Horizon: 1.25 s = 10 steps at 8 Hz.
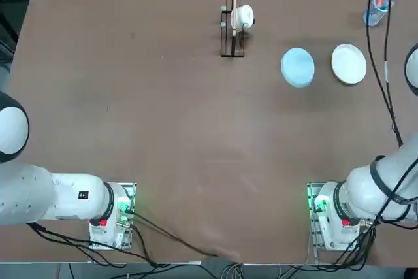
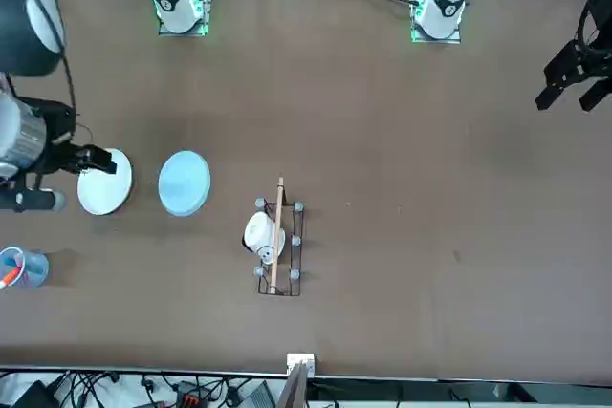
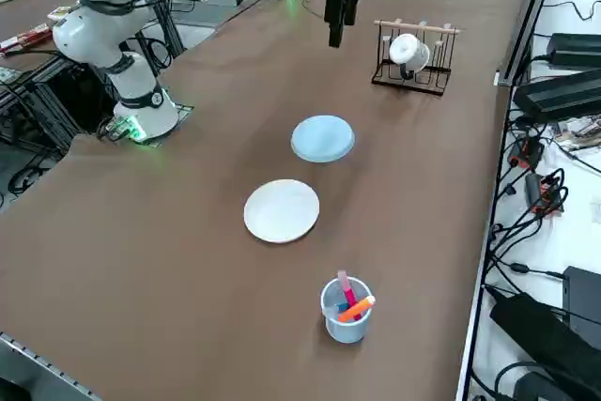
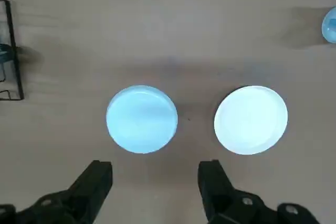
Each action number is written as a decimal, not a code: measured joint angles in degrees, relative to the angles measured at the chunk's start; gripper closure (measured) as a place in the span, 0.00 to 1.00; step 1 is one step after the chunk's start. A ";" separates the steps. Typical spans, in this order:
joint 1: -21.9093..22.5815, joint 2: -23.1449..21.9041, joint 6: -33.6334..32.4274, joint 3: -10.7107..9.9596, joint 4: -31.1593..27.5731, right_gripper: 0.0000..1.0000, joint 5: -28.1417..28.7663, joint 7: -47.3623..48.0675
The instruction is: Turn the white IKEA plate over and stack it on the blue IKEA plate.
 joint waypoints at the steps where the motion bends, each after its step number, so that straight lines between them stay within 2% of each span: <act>1: -0.61 -0.46 3.02 -0.17 -3.22 0.00 -0.20 -0.06; 5: -7.70 -5.08 26.10 -0.58 -28.36 0.00 -0.32 -2.49; 7: -11.10 -5.01 38.15 -0.73 -39.49 0.00 -0.36 -6.69; 8: -12.17 -4.60 41.04 -0.78 -43.21 0.00 -0.37 -8.60; 10: -14.69 -2.22 44.85 -0.87 -45.77 0.00 -0.38 -11.44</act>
